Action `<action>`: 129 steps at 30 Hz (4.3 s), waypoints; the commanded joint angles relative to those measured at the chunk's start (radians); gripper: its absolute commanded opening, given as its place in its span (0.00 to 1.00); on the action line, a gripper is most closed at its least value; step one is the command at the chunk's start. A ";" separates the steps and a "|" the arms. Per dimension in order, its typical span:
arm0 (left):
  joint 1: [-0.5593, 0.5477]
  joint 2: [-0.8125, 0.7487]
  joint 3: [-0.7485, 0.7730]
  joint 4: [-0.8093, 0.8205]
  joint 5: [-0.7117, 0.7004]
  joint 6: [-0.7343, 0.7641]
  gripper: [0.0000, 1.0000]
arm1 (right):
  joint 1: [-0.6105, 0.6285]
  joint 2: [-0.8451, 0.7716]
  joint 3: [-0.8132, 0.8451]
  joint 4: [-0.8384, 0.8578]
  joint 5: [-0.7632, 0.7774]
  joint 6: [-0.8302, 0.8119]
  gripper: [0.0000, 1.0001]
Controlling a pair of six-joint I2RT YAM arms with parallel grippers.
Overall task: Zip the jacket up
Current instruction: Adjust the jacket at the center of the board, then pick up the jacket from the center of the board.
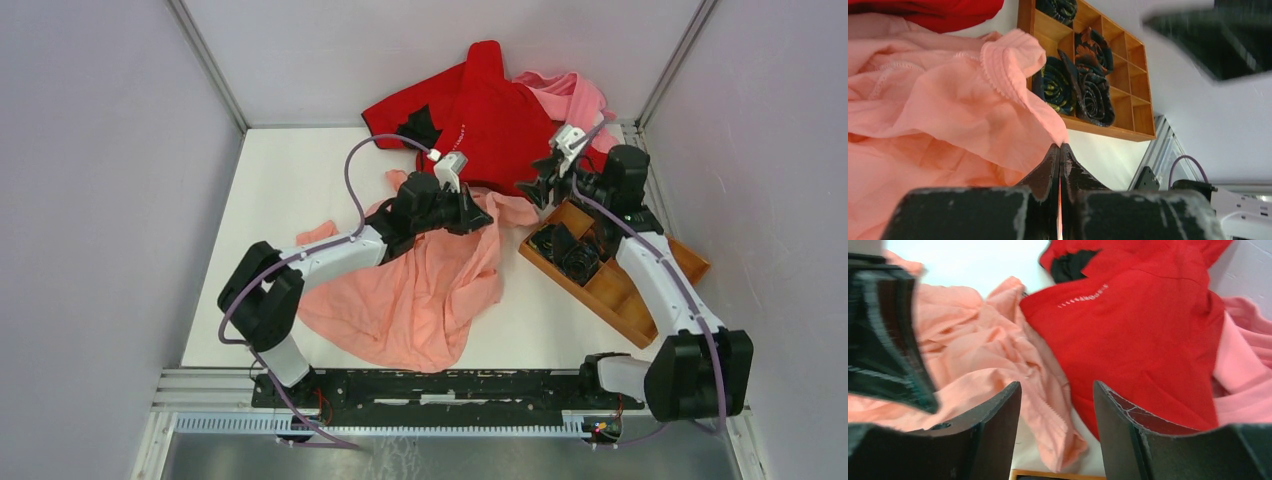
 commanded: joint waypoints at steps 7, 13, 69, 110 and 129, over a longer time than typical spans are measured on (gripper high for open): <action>-0.052 0.086 0.196 -0.146 -0.061 0.057 0.02 | -0.003 -0.209 -0.405 0.342 -0.243 0.362 0.61; -0.056 0.128 0.227 -0.143 -0.037 0.030 0.04 | -0.003 -0.223 -0.566 0.448 -0.096 0.487 0.67; -0.287 -0.125 -0.317 -0.137 -0.441 -0.178 0.42 | -0.204 -0.254 -0.565 0.212 -0.357 -0.015 0.41; -0.286 -0.085 -0.244 -0.156 -0.233 -0.079 0.02 | -0.206 -0.278 -0.559 0.215 -0.429 0.010 0.40; -0.287 -0.278 -0.265 -0.509 0.137 -0.047 0.02 | -0.160 -0.220 -0.541 0.227 -0.378 0.070 0.39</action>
